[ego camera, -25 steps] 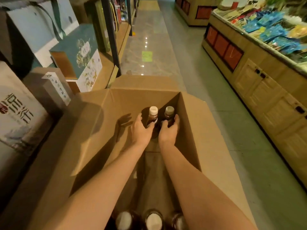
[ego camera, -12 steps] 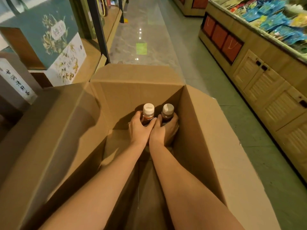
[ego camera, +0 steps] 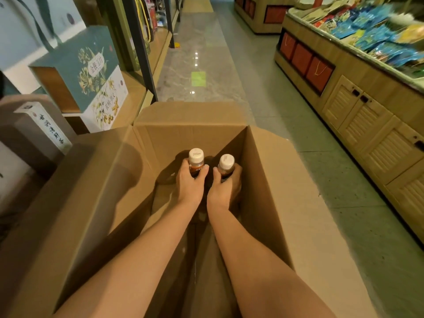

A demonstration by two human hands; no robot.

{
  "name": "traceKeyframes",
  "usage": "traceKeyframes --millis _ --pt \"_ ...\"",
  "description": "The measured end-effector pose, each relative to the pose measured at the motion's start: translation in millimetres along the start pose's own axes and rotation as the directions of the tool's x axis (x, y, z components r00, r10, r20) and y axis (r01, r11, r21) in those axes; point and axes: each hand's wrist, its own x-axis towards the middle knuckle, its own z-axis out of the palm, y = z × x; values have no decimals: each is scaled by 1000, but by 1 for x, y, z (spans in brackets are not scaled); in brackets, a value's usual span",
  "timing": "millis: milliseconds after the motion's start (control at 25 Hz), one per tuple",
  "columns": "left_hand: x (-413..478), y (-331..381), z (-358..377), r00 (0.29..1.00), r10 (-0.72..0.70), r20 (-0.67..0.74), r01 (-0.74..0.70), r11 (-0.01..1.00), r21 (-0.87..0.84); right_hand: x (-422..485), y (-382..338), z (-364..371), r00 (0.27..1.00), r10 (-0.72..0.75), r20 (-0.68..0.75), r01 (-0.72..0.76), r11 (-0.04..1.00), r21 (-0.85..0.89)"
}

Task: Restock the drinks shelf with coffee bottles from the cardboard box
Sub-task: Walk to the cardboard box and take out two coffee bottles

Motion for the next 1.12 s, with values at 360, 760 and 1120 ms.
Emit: traceKeyframes --millis 360,760,1120 --pt "-78 109 -82 978 123 -167 -136 988 -71 51 -5 -15 968 -244 65 250 963 -100" --pt "-217 254 -123 924 301 -235 -334 935 -118 -116 -251 -212 724 -585 365 563 807 178" --pt "-394 299 -116 765 279 -580 -382 922 -61 -196 -266 -327 378 -701 605 584 688 431"
